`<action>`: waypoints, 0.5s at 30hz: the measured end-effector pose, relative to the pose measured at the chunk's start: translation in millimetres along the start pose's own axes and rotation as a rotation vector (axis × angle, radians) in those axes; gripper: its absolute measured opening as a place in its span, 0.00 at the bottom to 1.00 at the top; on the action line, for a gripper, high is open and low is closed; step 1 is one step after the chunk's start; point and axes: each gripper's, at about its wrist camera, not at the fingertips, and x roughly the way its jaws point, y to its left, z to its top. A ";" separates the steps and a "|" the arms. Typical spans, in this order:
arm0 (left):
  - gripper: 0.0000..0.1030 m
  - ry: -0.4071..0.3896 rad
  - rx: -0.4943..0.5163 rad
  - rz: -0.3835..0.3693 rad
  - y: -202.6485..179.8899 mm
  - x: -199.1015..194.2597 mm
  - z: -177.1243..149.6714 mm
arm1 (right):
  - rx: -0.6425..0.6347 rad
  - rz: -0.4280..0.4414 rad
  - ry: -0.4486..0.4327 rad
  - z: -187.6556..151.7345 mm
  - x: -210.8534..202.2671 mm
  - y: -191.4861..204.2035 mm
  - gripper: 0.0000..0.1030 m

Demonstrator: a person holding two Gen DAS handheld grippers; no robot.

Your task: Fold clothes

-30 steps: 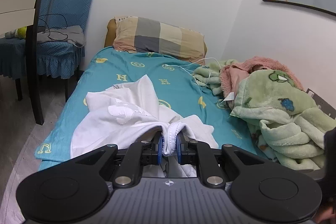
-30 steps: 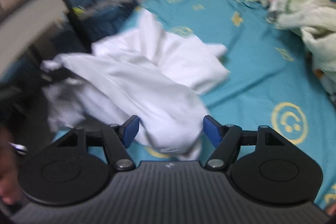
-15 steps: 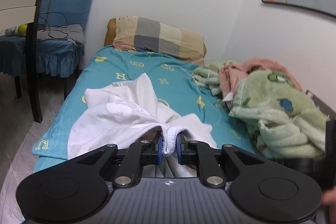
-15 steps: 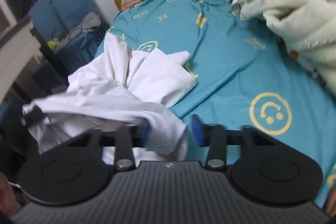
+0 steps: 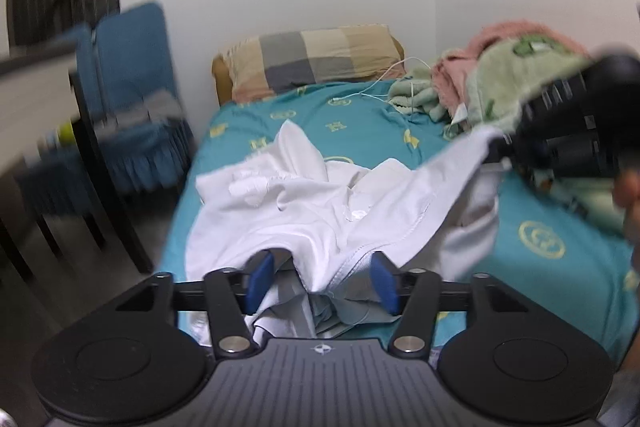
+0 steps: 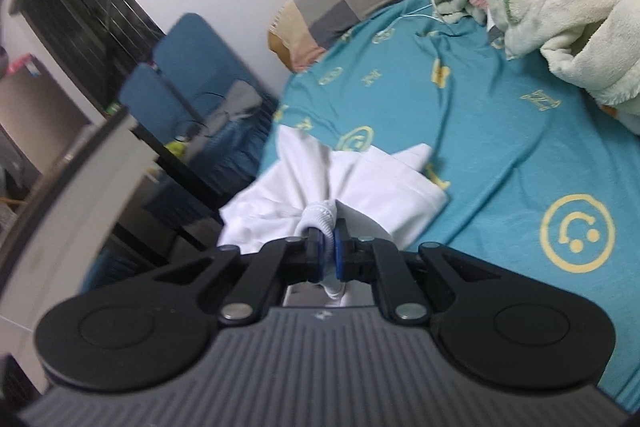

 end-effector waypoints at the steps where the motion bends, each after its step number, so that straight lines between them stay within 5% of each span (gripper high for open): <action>1: 0.61 -0.008 0.026 0.003 -5.9 -1.1 -0.3 | 0.005 0.018 -0.002 0.9 -1.8 0.8 0.08; 6: 0.79 -0.046 0.140 0.008 -36.4 9.1 -4.6 | 0.017 0.115 -0.022 4.2 -12.6 7.4 0.08; 9: 0.81 -0.076 0.189 0.037 -52.3 17.6 -7.2 | 0.018 0.165 -0.046 6.8 -19.1 11.1 0.08; 12: 0.81 -0.090 0.125 0.138 -48.9 35.5 -3.3 | 0.023 0.202 -0.059 8.1 -23.5 13.0 0.08; 15: 0.78 -0.119 -0.078 0.177 -22.6 36.0 3.0 | 0.023 0.196 -0.067 7.4 -24.7 12.7 0.08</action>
